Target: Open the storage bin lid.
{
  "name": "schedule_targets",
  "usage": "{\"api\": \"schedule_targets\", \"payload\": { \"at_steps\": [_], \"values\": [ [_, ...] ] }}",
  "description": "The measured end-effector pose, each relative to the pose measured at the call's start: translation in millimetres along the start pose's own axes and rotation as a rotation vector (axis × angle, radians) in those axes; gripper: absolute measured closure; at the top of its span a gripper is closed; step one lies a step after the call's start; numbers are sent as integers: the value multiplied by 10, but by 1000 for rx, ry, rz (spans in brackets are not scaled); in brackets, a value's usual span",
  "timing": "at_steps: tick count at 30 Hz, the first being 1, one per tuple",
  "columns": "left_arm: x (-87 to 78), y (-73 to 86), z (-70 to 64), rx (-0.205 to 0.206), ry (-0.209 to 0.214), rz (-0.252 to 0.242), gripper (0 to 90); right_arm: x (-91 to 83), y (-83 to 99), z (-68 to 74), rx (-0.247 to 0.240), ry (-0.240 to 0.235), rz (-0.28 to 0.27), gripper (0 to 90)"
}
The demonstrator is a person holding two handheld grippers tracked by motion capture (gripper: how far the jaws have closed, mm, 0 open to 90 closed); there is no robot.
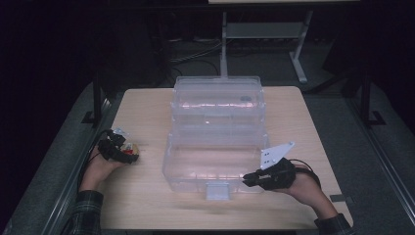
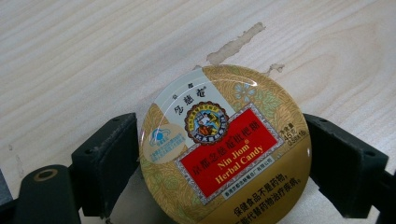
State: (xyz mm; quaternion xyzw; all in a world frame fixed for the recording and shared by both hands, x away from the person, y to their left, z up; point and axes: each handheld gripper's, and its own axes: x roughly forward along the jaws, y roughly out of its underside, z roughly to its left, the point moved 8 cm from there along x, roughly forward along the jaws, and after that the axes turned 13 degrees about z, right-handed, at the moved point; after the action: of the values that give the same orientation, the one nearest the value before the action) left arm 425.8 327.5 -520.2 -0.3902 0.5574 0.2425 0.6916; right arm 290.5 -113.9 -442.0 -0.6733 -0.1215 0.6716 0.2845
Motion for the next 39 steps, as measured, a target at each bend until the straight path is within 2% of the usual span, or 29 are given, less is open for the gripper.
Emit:
{"api": "schedule_targets", "payload": {
  "at_steps": [7, 21, 27, 32, 39],
  "values": [
    [-8, -3, -13, 1, 14, -10, 192, 0, 0, 1, 0, 0, 0, 806],
    [-12, 0, -20, 8, 16, -10, 200, 0, 1, 0, 1, 0, 0, 806],
    [-21, 3, -33, 5, 37, -13, 200, 0, 2, 1, 3, -2, 1, 806],
    [-64, 4, -50, 5, 47, -14, 200, 0, 1, 0, 1, 0, 0, 806],
    [-192, 5, -89, -7, 73, -44, 200, -1, 3, 1, 3, -2, 1, 806]
  ]
}}
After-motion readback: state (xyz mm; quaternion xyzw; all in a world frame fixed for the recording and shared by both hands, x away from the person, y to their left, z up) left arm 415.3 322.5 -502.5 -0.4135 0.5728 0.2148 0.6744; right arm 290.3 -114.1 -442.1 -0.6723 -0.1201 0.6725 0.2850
